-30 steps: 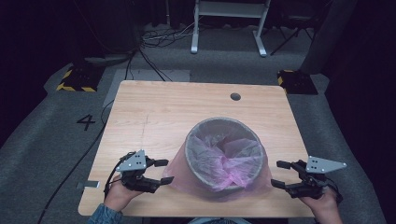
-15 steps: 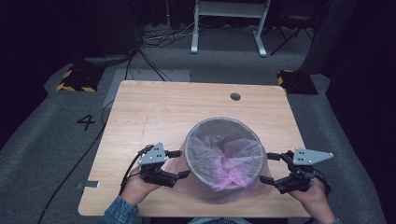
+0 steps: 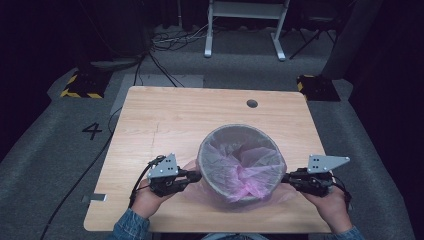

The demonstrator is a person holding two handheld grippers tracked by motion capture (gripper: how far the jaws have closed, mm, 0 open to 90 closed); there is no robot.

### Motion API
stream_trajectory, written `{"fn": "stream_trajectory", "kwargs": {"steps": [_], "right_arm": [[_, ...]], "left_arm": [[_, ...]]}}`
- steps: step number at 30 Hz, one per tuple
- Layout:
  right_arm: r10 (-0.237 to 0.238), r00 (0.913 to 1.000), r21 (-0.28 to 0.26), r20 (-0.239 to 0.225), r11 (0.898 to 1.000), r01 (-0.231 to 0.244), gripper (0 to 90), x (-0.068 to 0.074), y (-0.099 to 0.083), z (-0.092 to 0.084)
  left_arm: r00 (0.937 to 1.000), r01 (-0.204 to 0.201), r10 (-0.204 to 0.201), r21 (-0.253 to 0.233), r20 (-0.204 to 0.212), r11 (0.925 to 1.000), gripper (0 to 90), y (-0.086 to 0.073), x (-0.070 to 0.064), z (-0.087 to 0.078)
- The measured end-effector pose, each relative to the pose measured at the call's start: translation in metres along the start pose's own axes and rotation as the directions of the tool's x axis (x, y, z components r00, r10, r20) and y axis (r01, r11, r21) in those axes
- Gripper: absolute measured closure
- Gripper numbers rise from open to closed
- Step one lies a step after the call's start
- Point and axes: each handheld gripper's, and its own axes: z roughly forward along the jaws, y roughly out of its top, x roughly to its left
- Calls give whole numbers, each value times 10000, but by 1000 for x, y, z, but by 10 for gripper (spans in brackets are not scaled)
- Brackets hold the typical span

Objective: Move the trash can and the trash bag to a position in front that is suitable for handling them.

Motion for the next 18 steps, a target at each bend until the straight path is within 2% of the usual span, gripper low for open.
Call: {"fn": "stream_trajectory", "kwargs": {"steps": [2, 6, 11, 14, 16, 18], "right_arm": [[92, 9999, -66, 139, 9999, -91, 896, -2, 0, -3], [563, 9973, -209, 470, 9982, -554, 897, -11, -4, -10], [1117, 9910, 40, 742, 9937, -1123, 899, -22, -11, -2], [1609, 9826, 426, 932, 9853, -1654, 899, -34, -18, 8], [1905, 9766, 651, 1001, 9781, -1975, 899, -43, -24, 16], [2198, 9712, 839, 921, 9702, -2275, 899, -50, -30, 23]], "left_arm": [[9998, -13, 14, 50, -219, 10000, 895, 0, 0, -3], [9967, 426, -419, 78, -691, 9991, 898, -4, 7, -9], [9875, 819, -706, 762, -1410, 9937, 898, -12, 20, -2], [9818, 1043, -832, 1187, -1706, 9874, 899, -17, 25, 3], [9807, 1168, -926, 1364, -1722, 9837, 899, -20, 28, 7], [9777, 1142, -806, 1689, -1939, 9790, 899, -22, 30, 10]]}}
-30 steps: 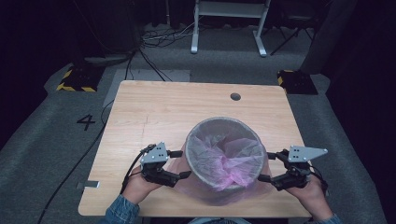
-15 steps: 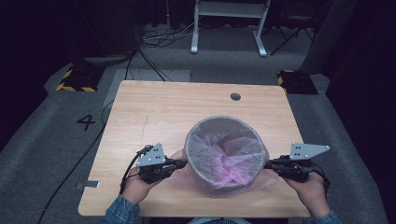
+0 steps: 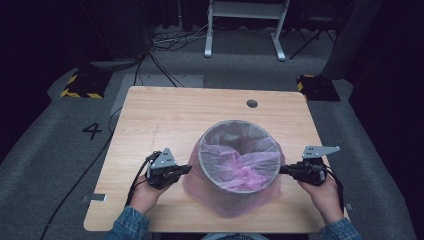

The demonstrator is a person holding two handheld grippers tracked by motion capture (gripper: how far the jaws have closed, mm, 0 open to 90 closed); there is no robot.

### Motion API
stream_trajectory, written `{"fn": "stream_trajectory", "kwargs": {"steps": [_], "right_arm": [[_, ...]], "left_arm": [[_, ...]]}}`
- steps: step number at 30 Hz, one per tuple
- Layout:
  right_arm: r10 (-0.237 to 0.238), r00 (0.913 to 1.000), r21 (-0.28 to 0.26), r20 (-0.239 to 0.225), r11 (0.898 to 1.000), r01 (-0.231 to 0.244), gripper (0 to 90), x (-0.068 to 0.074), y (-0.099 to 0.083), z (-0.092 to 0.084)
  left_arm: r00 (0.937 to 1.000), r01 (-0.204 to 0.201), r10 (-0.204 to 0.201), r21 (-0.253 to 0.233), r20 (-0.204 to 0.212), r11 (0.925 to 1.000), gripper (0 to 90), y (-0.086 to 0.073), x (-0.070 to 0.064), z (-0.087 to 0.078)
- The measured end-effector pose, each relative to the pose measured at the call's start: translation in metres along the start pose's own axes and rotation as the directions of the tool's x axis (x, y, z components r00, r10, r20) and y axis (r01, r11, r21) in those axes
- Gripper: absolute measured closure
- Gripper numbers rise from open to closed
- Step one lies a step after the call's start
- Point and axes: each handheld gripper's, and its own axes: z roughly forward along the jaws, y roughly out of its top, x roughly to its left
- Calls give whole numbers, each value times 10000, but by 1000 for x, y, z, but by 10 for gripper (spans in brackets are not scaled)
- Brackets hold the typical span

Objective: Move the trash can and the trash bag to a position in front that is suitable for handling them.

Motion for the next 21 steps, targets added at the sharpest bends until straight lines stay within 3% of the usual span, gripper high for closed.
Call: {"fn": "stream_trajectory", "kwargs": {"steps": [2, 5, 8, 11, 12, 14, 15, 16, 17, 18, 19, 21], "right_arm": [[232, 9997, 352, 103, 9991, -236, 900, -4, -3, 6], [418, 9987, 1222, 277, 9915, -448, 900, -4, -12, 18], [441, 9984, 1900, 364, 9805, -503, 899, -1, -25, 24], [695, 9967, 1975, 422, 9773, -765, 899, -5, -36, 20], [781, 9960, 1934, 441, 9774, -852, 898, -7, -38, 18], [947, 9945, 1794, 450, 9785, -1013, 891, -10, -42, 11], [944, 9946, 1744, 440, 9795, -1007, 845, -9, -43, 7], [824, 9958, 1657, 391, 9823, -878, 729, -8, -43, 4], [581, 9981, 1290, 202, 9898, -602, 607, -6, -42, 0], [332, 9994, 711, -24, 9969, -330, 528, -2, -38, -5], [192, 9997, 341, -161, 9992, -186, 465, 2, -36, -9], [-371, 9985, -489, -395, 9982, 352, 358, 12, -25, -17]], "left_arm": [[9987, -117, 145, 559, -496, 9984, 899, -2, 1, 5], [9974, 76, 11, 1200, -718, 9927, 899, -12, 5, 11], [9947, 385, -243, 1433, -999, 9889, 899, -19, 10, 13], [9894, 777, -574, 1523, -1334, 9853, 899, -22, 16, 10], [9898, 966, -786, 1542, -1192, 9833, 898, -23, 18, 10], [9917, 976, -829, 1560, -982, 9829, 896, -26, 18, 8], [9924, 896, -760, 1451, -965, 9853, 873, -26, 17, 7], [9954, 674, -593, 1096, -752, 9917, 784, -25, 15, 4], [9985, 495, -484, 410, -268, 9979, 673, -23, 13, -1], [9992, 411, -411, 25, -13, 9992, 519, -20, 11, -4], [9996, 238, -230, -448, 187, 9987, 448, -15, 9, -8], [9993, -51, 81, -812, 366, 9967, 341, -6, 7, -9]]}}
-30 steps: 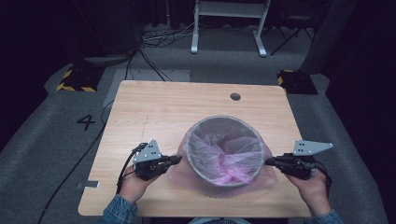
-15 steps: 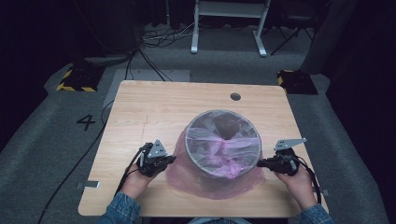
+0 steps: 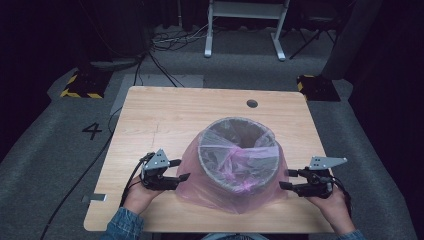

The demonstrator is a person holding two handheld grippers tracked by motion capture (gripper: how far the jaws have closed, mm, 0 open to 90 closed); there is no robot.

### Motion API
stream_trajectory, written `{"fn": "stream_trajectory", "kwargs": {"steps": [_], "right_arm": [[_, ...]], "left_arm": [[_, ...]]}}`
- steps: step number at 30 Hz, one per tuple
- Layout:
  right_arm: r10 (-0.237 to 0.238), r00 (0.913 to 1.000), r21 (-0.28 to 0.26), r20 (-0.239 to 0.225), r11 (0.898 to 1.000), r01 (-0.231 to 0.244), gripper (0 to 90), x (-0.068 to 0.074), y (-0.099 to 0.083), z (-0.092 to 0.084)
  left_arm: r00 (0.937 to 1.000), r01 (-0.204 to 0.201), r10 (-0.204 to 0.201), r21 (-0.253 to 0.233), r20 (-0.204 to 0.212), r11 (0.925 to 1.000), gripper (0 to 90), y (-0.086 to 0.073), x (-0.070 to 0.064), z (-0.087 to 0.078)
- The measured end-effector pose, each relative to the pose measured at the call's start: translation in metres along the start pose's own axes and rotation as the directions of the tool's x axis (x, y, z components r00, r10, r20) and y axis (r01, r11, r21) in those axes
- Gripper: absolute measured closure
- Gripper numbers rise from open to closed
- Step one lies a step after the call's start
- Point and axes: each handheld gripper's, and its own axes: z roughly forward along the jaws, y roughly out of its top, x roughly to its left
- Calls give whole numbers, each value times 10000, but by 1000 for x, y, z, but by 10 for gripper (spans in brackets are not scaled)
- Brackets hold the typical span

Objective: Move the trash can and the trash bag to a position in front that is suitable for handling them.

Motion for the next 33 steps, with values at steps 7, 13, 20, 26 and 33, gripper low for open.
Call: {"fn": "stream_trajectory", "kwargs": {"steps": [7, 13, 20, 26, 33], "right_arm": [[-740, 9966, -218, -352, 9971, 733, 425, 11, 32, 13], [-543, 9959, 272, -728, 9980, 564, 899, 3, 32, 26], [621, 9980, 1826, 134, 9811, -635, 900, -14, 12, 40], [877, 9922, 3229, 884, 9398, -1118, 900, -17, -6, 50], [1400, 9870, 2079, 784, 9660, -1536, 534, -19, -15, 25]], "left_arm": [[9958, -555, 530, 307, 748, 9980, 558, 17, -4, 26], [9968, -733, 716, 487, 356, 9961, 890, 16, -9, 29], [9995, -299, 289, 1273, 100, 9914, 900, 3, -2, 40], [9975, -587, 646, 1712, -293, 9835, 899, 2, -10, 47], [9977, -392, 393, 26, -560, 9992, 572, 1, -9, 19]]}}
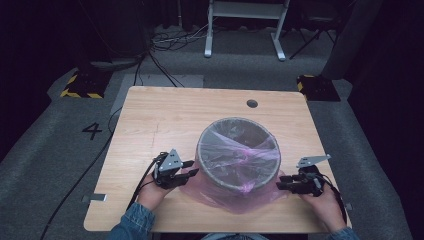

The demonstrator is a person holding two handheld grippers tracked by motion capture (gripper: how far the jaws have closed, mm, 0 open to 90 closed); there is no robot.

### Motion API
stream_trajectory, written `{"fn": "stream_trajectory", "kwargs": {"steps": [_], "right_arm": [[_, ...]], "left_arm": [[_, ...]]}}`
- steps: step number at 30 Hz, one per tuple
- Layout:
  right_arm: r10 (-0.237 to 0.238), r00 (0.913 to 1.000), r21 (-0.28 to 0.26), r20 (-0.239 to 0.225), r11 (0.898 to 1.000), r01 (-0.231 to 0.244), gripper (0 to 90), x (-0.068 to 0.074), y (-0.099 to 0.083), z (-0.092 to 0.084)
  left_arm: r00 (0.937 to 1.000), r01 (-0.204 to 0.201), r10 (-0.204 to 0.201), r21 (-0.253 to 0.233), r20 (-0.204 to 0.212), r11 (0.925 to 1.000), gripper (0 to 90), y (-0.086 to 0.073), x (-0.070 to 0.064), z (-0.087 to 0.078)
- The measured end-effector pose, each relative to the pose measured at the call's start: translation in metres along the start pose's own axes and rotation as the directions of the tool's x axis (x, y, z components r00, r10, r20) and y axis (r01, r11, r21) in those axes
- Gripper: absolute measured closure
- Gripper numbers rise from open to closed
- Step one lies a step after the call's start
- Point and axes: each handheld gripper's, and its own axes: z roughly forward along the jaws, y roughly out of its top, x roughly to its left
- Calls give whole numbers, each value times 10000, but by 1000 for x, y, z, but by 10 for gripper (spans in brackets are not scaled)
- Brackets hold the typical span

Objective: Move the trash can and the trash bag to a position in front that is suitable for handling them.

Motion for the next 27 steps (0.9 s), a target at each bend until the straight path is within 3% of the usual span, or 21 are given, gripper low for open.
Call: {"fn": "stream_trajectory", "kwargs": {"steps": [1, 5, 9, 12, 16, 21, 27], "right_arm": [[-105, 9999, -423, -128, 9991, 99, 467, 0, 0, -9], [-569, 9983, -1519, 123, 9867, 581, 376, 5, 3, -38], [-1143, 9927, -2678, 383, 9559, 1204, 354, 17, 12, -70], [-1477, 9871, -3138, 624, 9359, 1599, 322, 27, 25, -84], [-1733, 9827, -3451, 648, 9201, 1850, 322, 35, 43, -93], [-1872, 9805, -3795, 602, 9042, 1960, 320, 38, 61, -100], [-1895, 9782, -4017, 852, 8919, 2078, 281, 43, 80, -105]], "left_arm": [[10000, 49, -49, -57, -35, 10000, 533, 0, 0, -3], [9991, 193, -201, -222, -377, 9996, 478, -6, 4, -17], [9939, 371, -365, 41, -1043, 9993, 449, -14, 9, -24], [9877, 618, -574, 264, -1455, 9977, 444, -22, 13, -27], [9760, 1032, -914, 507, -1976, 9934, 441, -30, 17, -30], [9654, 1255, -1052, 712, -2388, 9895, 435, -38, 20, -35], [9429, 1847, -1473, 1006, -2988, 9776, 426, -49, 24, -39]]}}
